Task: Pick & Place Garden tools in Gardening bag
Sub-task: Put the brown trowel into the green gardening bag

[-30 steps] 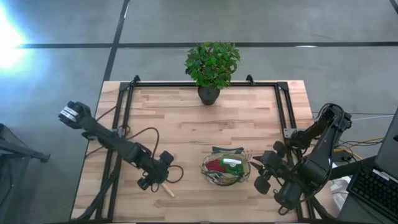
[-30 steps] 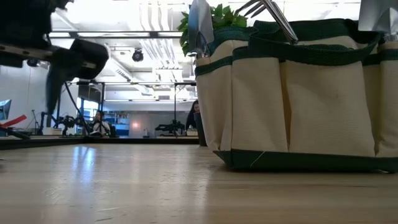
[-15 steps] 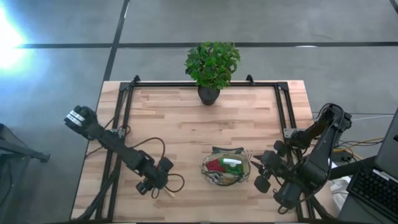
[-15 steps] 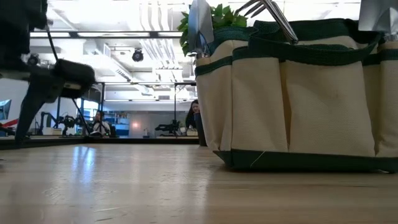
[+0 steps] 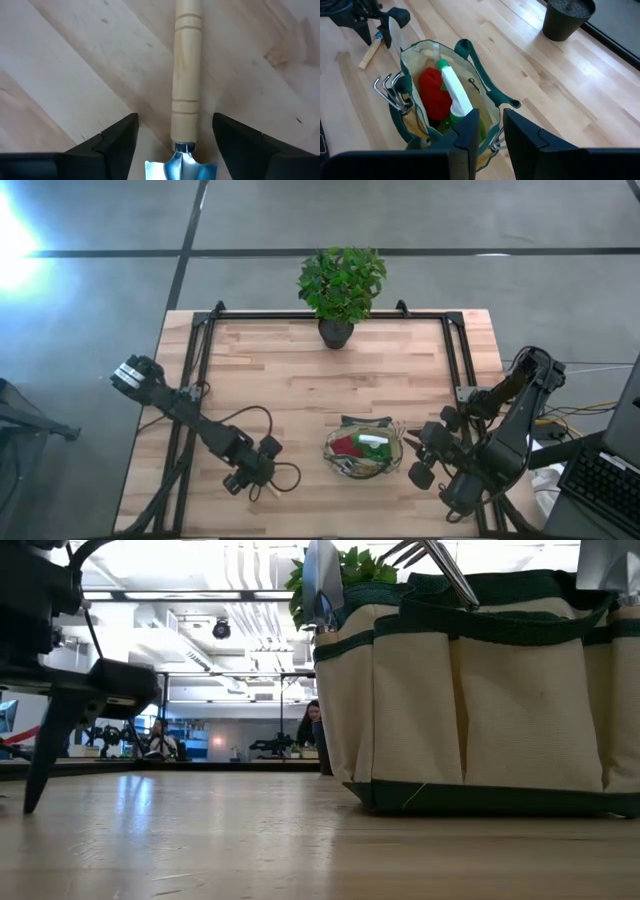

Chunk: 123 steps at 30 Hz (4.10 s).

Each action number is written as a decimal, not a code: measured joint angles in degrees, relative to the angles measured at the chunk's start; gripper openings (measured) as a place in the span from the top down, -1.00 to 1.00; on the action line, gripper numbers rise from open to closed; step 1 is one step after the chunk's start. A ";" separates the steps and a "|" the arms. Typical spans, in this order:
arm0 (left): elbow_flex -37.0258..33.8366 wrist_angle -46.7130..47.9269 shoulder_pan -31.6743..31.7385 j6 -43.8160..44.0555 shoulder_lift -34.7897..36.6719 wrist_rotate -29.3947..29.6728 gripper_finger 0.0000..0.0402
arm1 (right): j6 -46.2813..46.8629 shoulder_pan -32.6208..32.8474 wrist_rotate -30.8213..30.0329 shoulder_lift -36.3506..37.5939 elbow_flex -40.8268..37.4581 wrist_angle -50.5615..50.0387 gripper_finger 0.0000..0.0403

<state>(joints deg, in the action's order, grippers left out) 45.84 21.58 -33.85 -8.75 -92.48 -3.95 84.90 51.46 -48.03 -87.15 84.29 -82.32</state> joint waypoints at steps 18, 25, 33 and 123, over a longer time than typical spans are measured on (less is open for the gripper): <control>0.04 0.92 0.09 1.95 -1.47 -0.04 0.67 | 0.17 0.00 0.00 0.00 -0.20 0.04 0.62; 0.04 1.40 1.28 4.98 0.05 -1.65 0.67 | 0.17 0.00 0.00 0.00 -0.20 0.09 0.66; -0.48 3.47 2.60 5.20 5.76 -1.32 0.67 | 0.17 0.00 0.07 0.00 -0.20 0.17 0.61; -1.29 -81.85 25.32 10.80 7.08 -9.05 0.67 | -22.41 -4.42 -7.26 -0.78 -1.75 24.21 0.55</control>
<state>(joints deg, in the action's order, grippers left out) 44.56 -60.27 -8.52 2.05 -85.40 -13.00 62.50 47.05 -55.29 -87.93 82.54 -58.12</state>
